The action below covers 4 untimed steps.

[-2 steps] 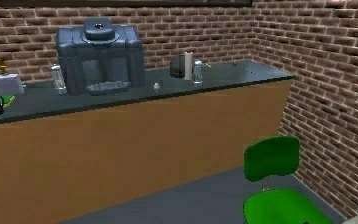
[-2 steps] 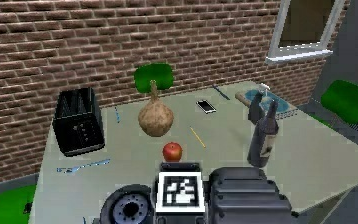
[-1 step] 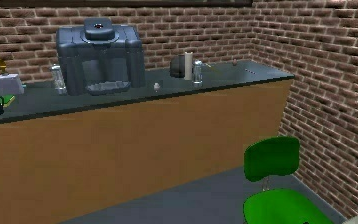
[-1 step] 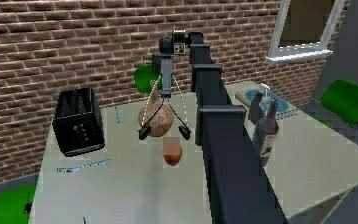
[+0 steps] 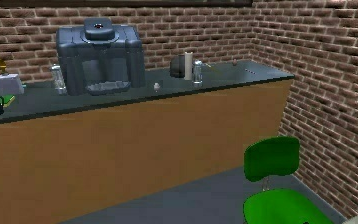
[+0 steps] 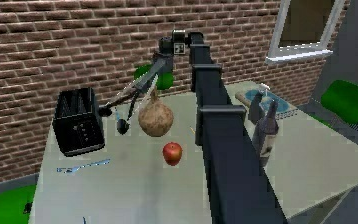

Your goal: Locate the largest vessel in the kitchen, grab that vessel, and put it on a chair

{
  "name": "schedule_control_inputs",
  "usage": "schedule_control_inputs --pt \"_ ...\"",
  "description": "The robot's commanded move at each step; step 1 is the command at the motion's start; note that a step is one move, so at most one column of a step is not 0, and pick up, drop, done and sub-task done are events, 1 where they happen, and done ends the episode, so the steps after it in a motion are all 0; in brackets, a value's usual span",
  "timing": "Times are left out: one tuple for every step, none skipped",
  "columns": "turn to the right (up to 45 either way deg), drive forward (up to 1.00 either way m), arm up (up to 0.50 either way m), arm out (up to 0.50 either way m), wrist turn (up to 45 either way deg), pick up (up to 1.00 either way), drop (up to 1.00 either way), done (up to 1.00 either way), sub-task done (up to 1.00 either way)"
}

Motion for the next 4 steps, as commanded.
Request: schedule_control_inputs --pt "0.0 0.0 0.0 0.0 45.0 0.0 0.0 0.0 0.0" --pt "0.0 0.0 0.0 0.0 45.0 0.0 0.0 0.0 0.0" --pt "0.0 0.0 0.0 0.0 18.0 0.0 0.0 0.0 0.0" --pt "0.0 0.0 -0.28 0.0 0.0 0.0 0.0 0.0 0.0"
